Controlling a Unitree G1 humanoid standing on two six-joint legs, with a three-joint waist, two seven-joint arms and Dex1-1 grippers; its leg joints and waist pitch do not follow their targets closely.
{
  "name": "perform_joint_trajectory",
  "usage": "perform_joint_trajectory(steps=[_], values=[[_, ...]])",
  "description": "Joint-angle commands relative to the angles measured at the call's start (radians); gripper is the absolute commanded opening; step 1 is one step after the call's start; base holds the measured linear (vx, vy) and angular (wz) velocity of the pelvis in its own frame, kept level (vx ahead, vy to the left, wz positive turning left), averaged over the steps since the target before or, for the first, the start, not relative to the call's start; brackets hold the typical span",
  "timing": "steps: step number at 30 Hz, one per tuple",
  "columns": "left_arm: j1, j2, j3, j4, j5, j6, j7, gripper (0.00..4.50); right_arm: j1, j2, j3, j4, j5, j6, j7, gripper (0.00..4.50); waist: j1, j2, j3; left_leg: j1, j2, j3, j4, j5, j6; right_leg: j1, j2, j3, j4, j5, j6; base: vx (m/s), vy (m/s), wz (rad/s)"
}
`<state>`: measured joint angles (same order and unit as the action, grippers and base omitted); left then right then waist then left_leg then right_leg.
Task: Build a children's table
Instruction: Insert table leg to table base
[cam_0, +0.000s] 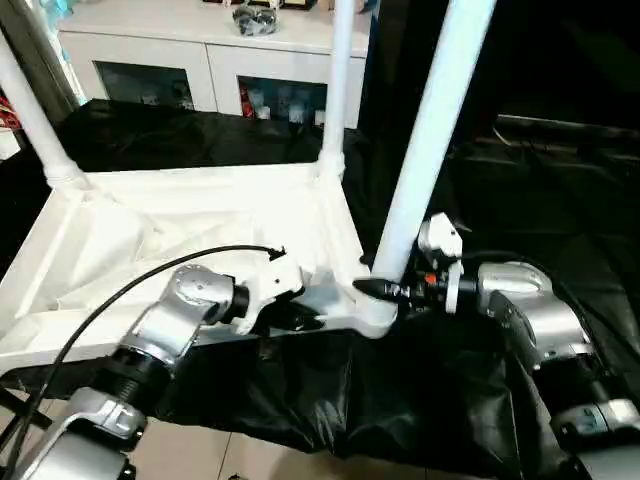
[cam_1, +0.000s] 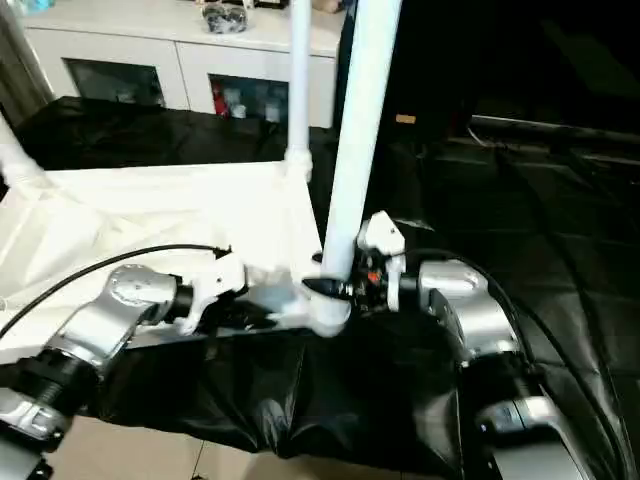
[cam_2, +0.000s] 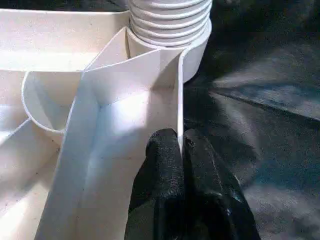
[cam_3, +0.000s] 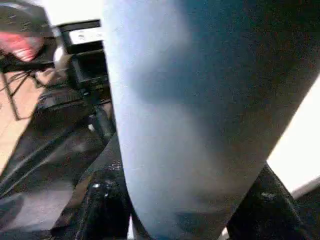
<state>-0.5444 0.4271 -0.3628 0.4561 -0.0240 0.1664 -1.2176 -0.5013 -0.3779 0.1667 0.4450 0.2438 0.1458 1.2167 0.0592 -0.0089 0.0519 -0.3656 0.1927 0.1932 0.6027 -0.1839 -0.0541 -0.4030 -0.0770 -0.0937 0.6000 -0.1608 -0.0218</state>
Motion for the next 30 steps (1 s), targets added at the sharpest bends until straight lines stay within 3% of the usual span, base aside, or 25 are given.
perform_joint_trajectory(steps=[1, 2, 3, 6, 7, 11, 13, 15, 18, 19, 21, 22, 24, 30], values=[[-0.029, -0.009, 0.005, -0.049, -0.032, -0.033, -0.011, 0.00, 0.053, 0.000, 0.083, 0.045, -0.032, 0.032, 0.047, 1.88, 0.002, -0.001, -0.065, 0.014, 0.045, -0.023, -0.072, -0.249, 0.033, 0.047, -0.076, 0.055, -0.080, -0.350, -0.184, 0.000, 0.000, 0.00], [-0.036, -0.015, 0.010, -0.033, -0.024, -0.039, 0.003, 0.00, 0.055, 0.002, 0.083, 0.047, -0.037, 0.027, 0.049, 1.88, 0.003, 0.009, -0.064, 0.016, 0.045, -0.023, -0.073, -0.256, 0.029, 0.046, -0.076, 0.055, -0.080, -0.357, -0.184, 0.000, 0.000, 0.00], [-0.048, -0.026, 0.020, -0.009, -0.010, -0.050, 0.040, 0.00, 0.056, 0.008, 0.078, 0.052, -0.040, 0.021, 0.040, 1.88, 0.002, 0.004, -0.064, 0.016, 0.045, -0.023, -0.072, -0.268, 0.025, 0.046, -0.076, 0.054, -0.084, -0.368, -0.182, 0.000, 0.000, 0.00], [-0.080, -0.063, 0.051, 0.047, 0.015, -0.055, 0.142, 0.00, 0.049, 0.027, 0.059, 0.077, -0.042, 0.009, 0.004, 1.88, 0.002, 0.003, -0.061, 0.022, 0.043, -0.022, -0.072, -0.292, 0.021, 0.040, -0.075, 0.054, -0.093, -0.408, -0.171, 0.000, 0.000, 0.00], [-0.083, -0.067, 0.055, 0.050, 0.015, -0.051, 0.152, 0.00, 0.046, 0.032, 0.054, 0.084, -0.043, 0.008, -0.008, 1.88, 0.003, 0.002, -0.057, 0.033, 0.042, -0.022, -0.070, -0.329, 0.012, 0.035, -0.076, 0.051, -0.102, -0.475, -0.161, 0.000, 0.000, 0.00], [-0.102, -0.099, 0.085, 0.060, 0.014, -0.020, 0.232, 0.00, -0.007, 0.077, 0.003, 0.189, -0.070, -0.002, -0.177, 1.88, -0.008, 0.001, -0.052, 0.032, 0.039, -0.033, -0.072, -0.376, -0.002, 0.035, -0.080, 0.038, -0.116, -0.605, -0.108, 0.000, 0.000, 0.00], [-0.110, -0.115, 0.098, 0.061, 0.016, 0.001, 0.274, 0.00, -0.044, 0.101, -0.023, 0.262, -0.094, -0.017, -0.287, 1.88, -0.020, 0.003, -0.051, 0.032, 0.036, -0.039, -0.071, -0.405, -0.016, 0.036, -0.079, 0.024, -0.125, -0.657, -0.079, -0.028, 0.010, -0.06], [-0.120, -0.133, 0.108, 0.060, 0.023, 0.027, 0.322, 0.00, -0.088, 0.131, -0.050, 0.340, -0.108, -0.032, -0.408, 1.88, -0.038, 0.008, -0.053, 0.023, 0.039, -0.050, -0.077, -0.430, -0.020, 0.050, -0.081, 0.009, -0.130, -0.643, -0.059, 0.000, 0.000, 0.00], [-0.126, -0.147, 0.113, 0.063, 0.031, 0.042, 0.351, 0.00, -0.112, 0.149, -0.068, 0.381, -0.107, -0.035, -0.468, 1.88, -0.055, 0.020, -0.050, 0.037, 0.043, -0.061, -0.079, -0.519, -0.022, 0.050, -0.084, -0.016, -0.144, -0.605, -0.065, 0.000, 0.000, 0.00], [-0.136, -0.169, 0.122, 0.065, 0.037, 0.060, 0.398, 0.00, -0.143, 0.174, -0.092, 0.430, -0.101, -0.034, -0.540, 1.88, -0.062, 0.014, -0.051, 0.039, 0.042, -0.061, -0.077, -0.526, -0.018, 0.048, -0.084, -0.019, -0.144, -0.586, -0.073, 0.000, 0.000, 0.00], [-0.152, -0.212, 0.135, 0.061, 0.050, 0.096, 0.483, 0.00, -0.188, 0.211, -0.117, 0.501, -0.094, -0.037, -0.637, 1.88, -0.071, 0.015, -0.048, 0.038, 0.041, -0.060, -0.074, -0.533, -0.016, 0.050, -0.091, -0.033, -0.149, -0.594, -0.069, 0.000, 0.000, 0.00], [-0.158, -0.231, 0.133, 0.056, 0.063, 0.114, 0.526, 0.00, -0.207, 0.228, -0.129, 0.532, -0.093, -0.038, -0.678, 1.88, -0.072, 0.014, -0.050, 0.035, 0.043, -0.063, -0.076, -0.532, -0.021, 0.054, -0.093, -0.034, -0.147, -0.593, -0.061, 0.000, 0.000, 0.00], [-0.160, -0.239, 0.131, 0.054, 0.070, 0.122, 0.545, 0.00, -0.216, 0.236, -0.134, 0.547, -0.093, -0.039, -0.696, 1.88, -0.072, 0.017, -0.051, 0.038, 0.044, -0.062, -0.075, -0.529, -0.022, 0.050, -0.095, -0.031, -0.146, -0.577, -0.068, 0.000, 0.000, 0.00], [-0.154, -0.265, 0.120, 0.036, 0.084, 0.141, 0.585, 0.00, -0.246, 0.265, -0.134, 0.616, -0.112, -0.070, -0.729, 1.88, -0.058, 0.008, -0.059, 0.019, 0.042, -0.047, -0.078, -0.399, 0.010, 0.052, -0.098, 0.001, -0.120, -0.438, -0.149, 0.000, 0.000, 0.00]])
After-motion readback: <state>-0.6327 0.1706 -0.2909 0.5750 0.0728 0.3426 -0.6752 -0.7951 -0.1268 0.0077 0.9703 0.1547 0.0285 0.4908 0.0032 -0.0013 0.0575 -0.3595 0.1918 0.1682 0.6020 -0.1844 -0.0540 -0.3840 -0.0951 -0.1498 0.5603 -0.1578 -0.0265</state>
